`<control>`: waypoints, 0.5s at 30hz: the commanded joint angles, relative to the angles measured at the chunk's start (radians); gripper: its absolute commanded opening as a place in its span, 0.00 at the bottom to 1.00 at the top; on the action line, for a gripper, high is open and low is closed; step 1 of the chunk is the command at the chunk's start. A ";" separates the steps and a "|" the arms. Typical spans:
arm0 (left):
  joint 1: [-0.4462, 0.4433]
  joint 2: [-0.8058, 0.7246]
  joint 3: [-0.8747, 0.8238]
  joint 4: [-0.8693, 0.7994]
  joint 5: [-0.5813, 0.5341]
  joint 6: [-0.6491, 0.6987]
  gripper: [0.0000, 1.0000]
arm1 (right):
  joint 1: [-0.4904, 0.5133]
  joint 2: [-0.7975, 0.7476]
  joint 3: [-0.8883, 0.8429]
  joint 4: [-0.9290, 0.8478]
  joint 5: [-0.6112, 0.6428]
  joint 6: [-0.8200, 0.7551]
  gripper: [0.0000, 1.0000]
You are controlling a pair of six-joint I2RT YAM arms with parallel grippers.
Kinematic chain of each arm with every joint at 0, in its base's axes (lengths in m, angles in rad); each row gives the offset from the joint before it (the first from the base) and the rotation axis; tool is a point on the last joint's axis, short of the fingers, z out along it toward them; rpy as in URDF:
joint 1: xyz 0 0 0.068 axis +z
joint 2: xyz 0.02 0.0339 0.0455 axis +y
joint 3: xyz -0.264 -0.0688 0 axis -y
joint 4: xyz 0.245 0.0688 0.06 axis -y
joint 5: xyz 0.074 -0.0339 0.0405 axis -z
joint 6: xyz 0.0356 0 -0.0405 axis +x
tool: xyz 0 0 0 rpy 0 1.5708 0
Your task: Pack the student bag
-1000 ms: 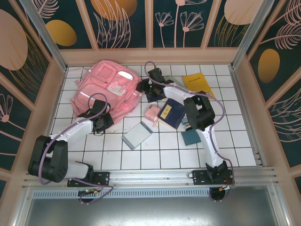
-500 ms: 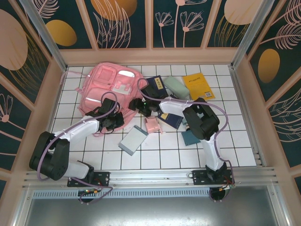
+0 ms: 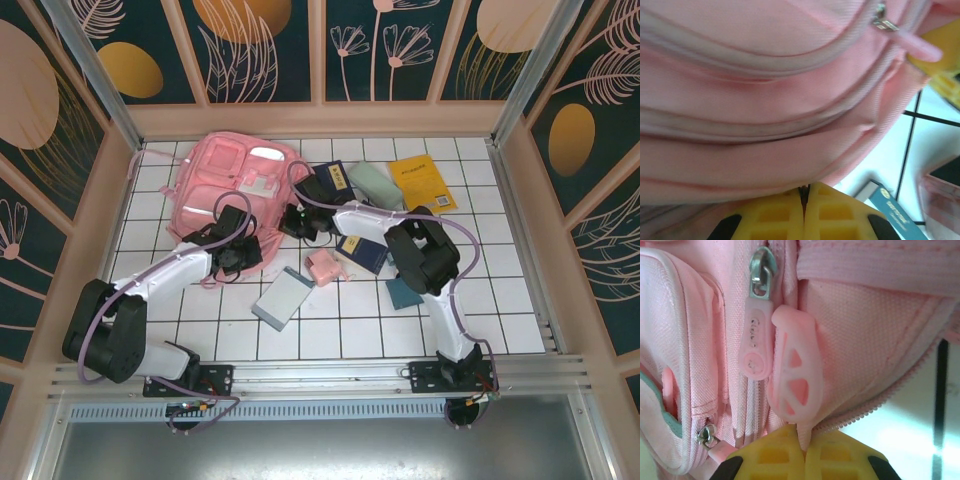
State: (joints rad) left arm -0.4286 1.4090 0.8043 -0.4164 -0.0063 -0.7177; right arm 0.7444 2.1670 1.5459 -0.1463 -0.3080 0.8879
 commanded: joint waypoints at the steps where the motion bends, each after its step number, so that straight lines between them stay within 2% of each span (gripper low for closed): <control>1: 0.025 0.033 0.029 -0.171 -0.148 0.034 0.00 | -0.074 -0.031 0.033 -0.024 0.112 -0.062 0.00; 5: 0.068 0.031 0.024 -0.218 -0.177 0.058 0.00 | -0.132 -0.063 0.020 -0.036 0.133 -0.092 0.00; 11: 0.109 0.017 0.023 -0.303 -0.300 0.087 0.00 | -0.192 -0.056 0.069 -0.080 0.138 -0.163 0.00; 15: 0.147 0.009 0.035 -0.291 -0.292 0.101 0.00 | -0.255 -0.033 0.117 -0.100 0.144 -0.203 0.00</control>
State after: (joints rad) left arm -0.3138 1.4296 0.8387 -0.5564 -0.1837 -0.6411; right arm 0.5739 2.1651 1.5932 -0.2291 -0.2985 0.7517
